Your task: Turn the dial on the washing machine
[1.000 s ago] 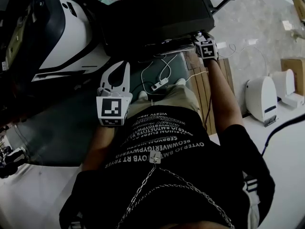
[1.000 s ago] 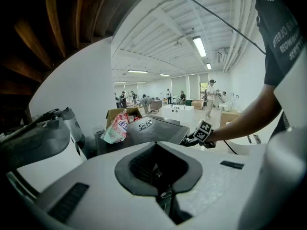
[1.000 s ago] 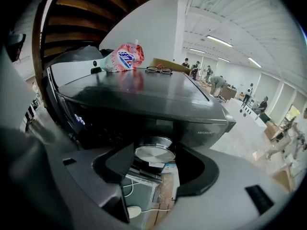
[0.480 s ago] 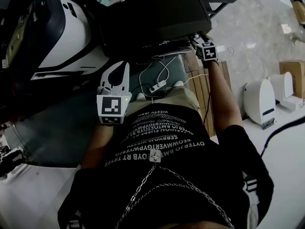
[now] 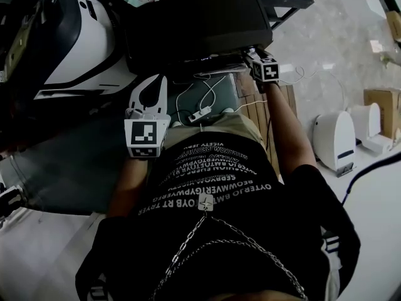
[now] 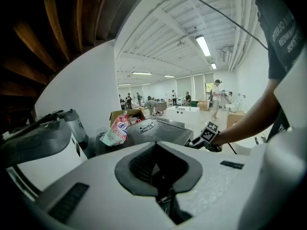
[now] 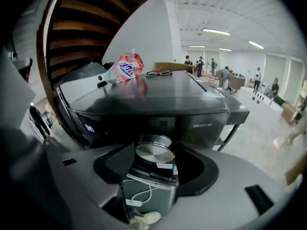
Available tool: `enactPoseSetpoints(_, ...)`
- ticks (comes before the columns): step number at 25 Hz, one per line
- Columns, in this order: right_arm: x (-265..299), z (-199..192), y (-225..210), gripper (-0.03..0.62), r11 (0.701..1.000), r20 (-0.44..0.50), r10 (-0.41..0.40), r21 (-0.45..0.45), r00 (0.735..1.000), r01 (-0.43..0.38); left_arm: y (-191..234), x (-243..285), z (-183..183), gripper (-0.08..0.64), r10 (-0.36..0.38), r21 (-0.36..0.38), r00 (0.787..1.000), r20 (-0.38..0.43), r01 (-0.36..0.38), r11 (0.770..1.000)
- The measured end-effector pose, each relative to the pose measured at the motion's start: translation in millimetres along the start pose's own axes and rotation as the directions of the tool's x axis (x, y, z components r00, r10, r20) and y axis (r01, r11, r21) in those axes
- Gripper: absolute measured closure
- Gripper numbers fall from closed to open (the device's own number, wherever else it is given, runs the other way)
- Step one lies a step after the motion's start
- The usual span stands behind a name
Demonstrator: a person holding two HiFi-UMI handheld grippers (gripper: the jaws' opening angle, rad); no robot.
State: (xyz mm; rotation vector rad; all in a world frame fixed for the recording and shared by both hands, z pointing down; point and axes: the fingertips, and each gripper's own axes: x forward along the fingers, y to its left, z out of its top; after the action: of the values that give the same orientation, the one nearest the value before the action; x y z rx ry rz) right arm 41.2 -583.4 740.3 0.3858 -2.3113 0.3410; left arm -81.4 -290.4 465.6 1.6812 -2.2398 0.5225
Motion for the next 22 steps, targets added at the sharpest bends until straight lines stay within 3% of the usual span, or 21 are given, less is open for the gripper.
enactPoseSetpoints(3, 0, -2, -1, 0.33, 0.998, 0.007, 0.049, 0.025, 0.999, -0.049, -8, 3, 5, 0.554, 0.023, 0.0, 1.0, -0.005, -0.023, 1.0)
enactPoseSetpoints(8, -11, 6, 5, 0.319, 0.991, -0.016, -0.041, -0.132, 0.999, 0.039, -13, 2, 15, 0.554, 0.081, -0.012, 0.997, -0.017, -0.081, 0.997)
enactPoseSetpoints(13, -6, 7, 4, 0.348, 0.992, -0.064, -0.087, -0.099, 0.994, 0.081, -16, -1, 24, 0.555, 0.126, -0.032, 0.991, -0.031, -0.127, 0.991)
enactPoseSetpoints(18, -5, 5, -5, 0.351, 0.997, -0.016, 0.049, 0.053, 0.999, -0.048, -26, 2, 33, 0.554, 0.129, -0.024, 0.991, -0.039, -0.13, 0.991)
enactPoseSetpoints(22, -4, 3, -8, 0.353, 0.986, 0.03, 0.141, 0.087, 0.99, -0.143, -30, 6, 38, 0.555, 0.113, -0.025, 0.993, -0.038, -0.114, 0.993)
